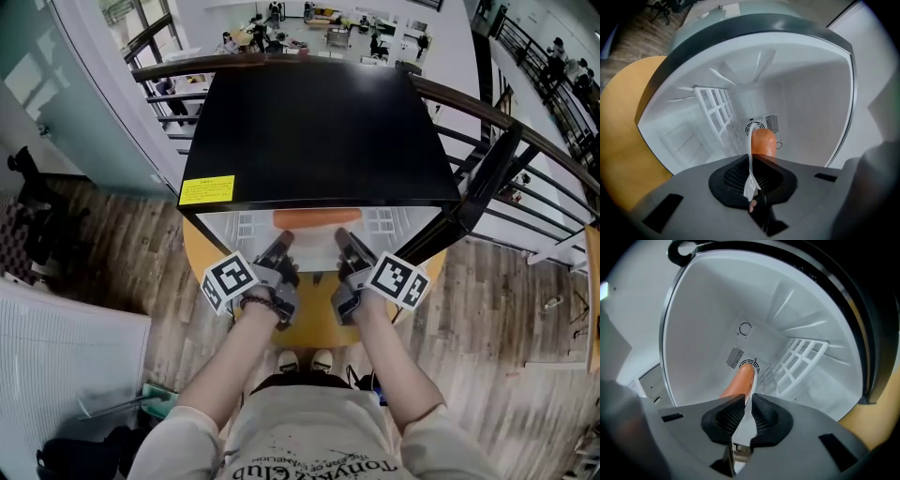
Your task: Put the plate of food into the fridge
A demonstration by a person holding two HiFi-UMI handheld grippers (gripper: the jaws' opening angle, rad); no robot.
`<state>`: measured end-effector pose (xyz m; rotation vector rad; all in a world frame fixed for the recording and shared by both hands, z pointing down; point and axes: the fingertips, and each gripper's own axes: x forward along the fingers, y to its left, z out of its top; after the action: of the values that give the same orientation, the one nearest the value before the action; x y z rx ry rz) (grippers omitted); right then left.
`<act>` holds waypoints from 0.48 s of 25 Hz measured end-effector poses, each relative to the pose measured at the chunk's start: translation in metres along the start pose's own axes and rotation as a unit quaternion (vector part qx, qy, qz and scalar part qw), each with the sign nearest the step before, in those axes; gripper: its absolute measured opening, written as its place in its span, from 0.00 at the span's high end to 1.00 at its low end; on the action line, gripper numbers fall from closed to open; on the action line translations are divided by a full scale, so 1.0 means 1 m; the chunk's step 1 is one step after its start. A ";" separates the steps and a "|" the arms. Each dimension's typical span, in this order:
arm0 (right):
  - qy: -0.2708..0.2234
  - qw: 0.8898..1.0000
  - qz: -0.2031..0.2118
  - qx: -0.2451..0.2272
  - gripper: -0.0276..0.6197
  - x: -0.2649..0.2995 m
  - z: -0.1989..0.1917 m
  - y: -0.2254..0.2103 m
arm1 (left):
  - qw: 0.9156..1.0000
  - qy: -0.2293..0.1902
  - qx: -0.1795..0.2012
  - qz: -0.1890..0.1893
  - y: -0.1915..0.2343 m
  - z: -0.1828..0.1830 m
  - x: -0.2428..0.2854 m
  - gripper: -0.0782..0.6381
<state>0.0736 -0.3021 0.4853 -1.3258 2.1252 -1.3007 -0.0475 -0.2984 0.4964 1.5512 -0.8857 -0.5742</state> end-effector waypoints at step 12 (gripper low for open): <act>-0.005 1.000 -0.027 -0.014 0.86 0.025 0.014 -0.016 | 1.000 -0.015 -0.009 0.021 0.011 0.012 0.025 0.84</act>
<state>0.0781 -0.3325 0.4956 -1.4080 2.1220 -1.2874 -0.0440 -0.3258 0.5083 1.5071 -0.9323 -0.5757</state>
